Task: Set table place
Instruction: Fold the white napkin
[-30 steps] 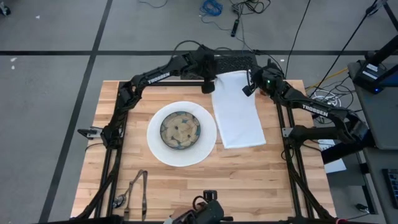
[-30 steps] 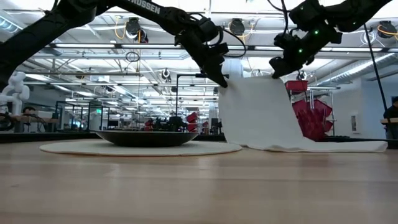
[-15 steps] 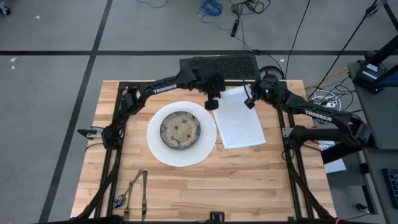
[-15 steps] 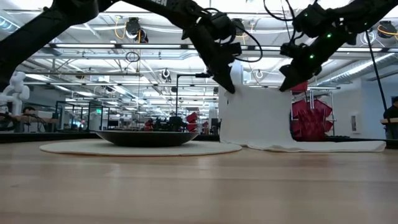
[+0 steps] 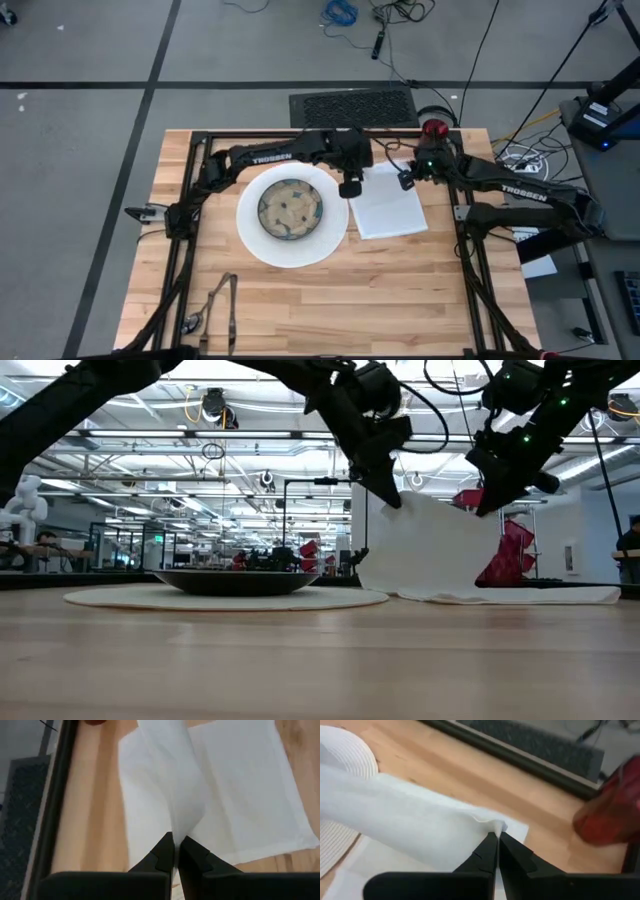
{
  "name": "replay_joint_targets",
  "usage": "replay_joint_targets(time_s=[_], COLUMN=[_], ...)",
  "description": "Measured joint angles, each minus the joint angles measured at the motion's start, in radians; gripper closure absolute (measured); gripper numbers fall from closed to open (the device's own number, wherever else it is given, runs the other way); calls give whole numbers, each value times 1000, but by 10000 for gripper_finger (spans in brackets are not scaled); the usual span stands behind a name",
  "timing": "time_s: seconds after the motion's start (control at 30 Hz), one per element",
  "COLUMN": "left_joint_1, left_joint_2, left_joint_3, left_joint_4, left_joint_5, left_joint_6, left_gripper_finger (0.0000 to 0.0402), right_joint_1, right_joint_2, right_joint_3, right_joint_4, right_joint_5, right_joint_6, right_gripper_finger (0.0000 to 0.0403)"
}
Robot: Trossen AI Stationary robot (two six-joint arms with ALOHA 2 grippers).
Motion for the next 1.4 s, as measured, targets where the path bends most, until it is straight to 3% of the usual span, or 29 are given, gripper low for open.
replay_joint_targets(time_s=[0.3,0.63,1.4], left_joint_1=[-69,-105,-150], left_joint_2=[130,115,116], left_joint_3=[-5,-4,34], left_joint_4=[35,35,25], left_joint_5=[0,0,22], left_joint_6=[-42,-26,-24], left_gripper_finger=[401,401,401], right_joint_1=[106,224,302], right_joint_2=[43,74,112], right_joint_3=[0,0,0], right_joint_4=[-78,-265,-351], right_joint_5=[57,87,78], right_joint_6=[107,297,418], right_gripper_finger=[403,403,403])
